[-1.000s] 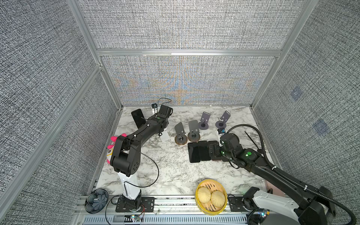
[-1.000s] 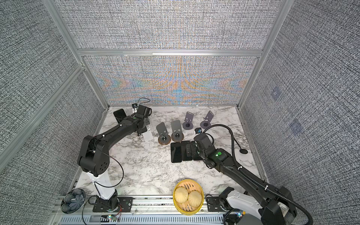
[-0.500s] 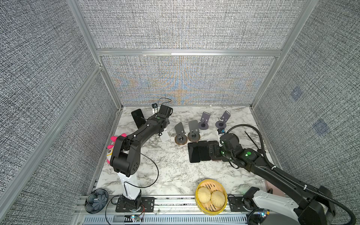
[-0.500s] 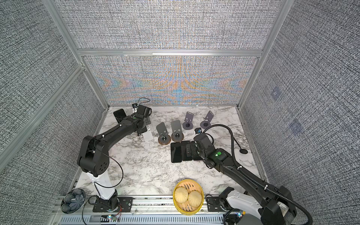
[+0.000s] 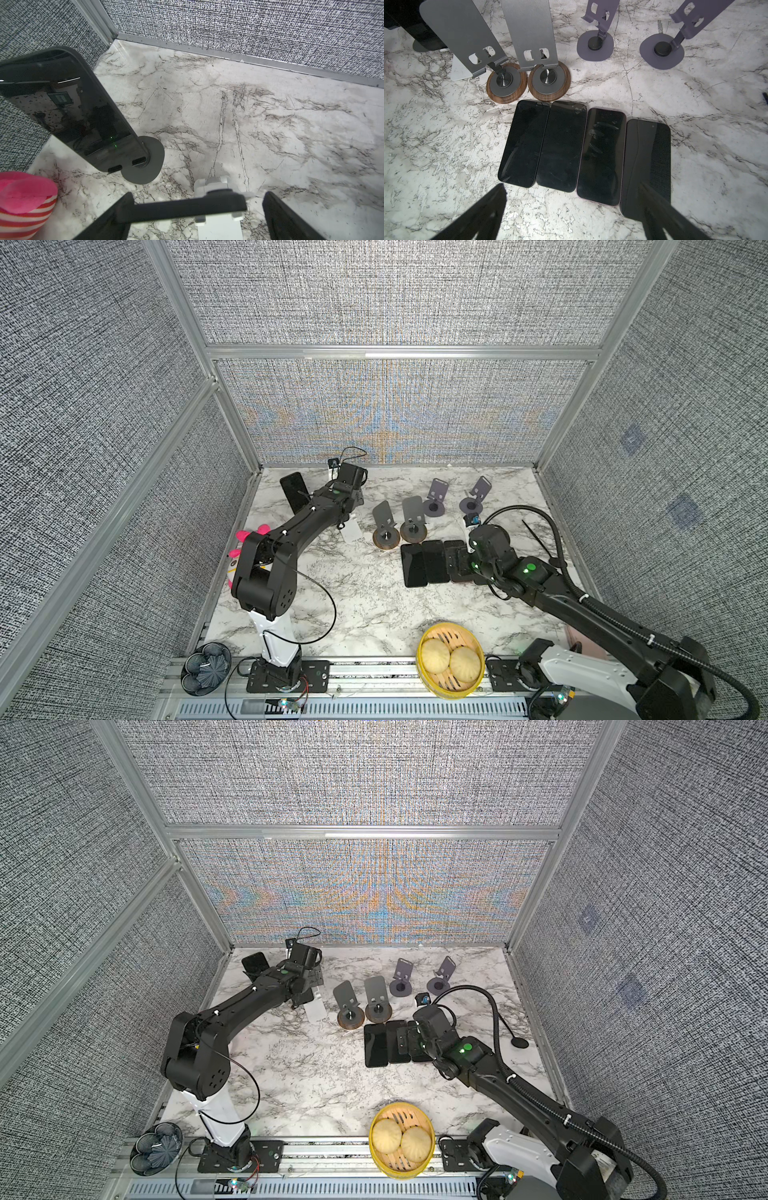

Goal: Remove the phone from the phone stand

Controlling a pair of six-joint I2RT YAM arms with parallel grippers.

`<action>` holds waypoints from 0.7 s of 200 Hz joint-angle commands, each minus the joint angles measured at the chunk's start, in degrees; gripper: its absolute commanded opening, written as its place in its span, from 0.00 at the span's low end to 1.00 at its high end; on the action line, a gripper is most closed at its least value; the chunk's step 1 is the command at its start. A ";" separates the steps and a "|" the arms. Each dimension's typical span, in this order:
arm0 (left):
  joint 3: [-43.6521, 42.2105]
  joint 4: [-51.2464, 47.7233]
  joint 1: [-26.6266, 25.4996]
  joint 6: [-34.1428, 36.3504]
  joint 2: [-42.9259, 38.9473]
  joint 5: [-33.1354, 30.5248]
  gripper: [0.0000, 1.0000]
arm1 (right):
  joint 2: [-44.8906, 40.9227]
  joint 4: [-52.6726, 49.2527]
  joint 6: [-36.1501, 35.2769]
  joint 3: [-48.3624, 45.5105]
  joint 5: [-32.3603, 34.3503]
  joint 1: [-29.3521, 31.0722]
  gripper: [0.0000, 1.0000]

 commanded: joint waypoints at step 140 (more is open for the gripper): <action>-1.91 5.76 1.94 3.26 0.30 3.27 0.93 | 2.27 0.04 0.35 1.42 -0.05 0.08 0.98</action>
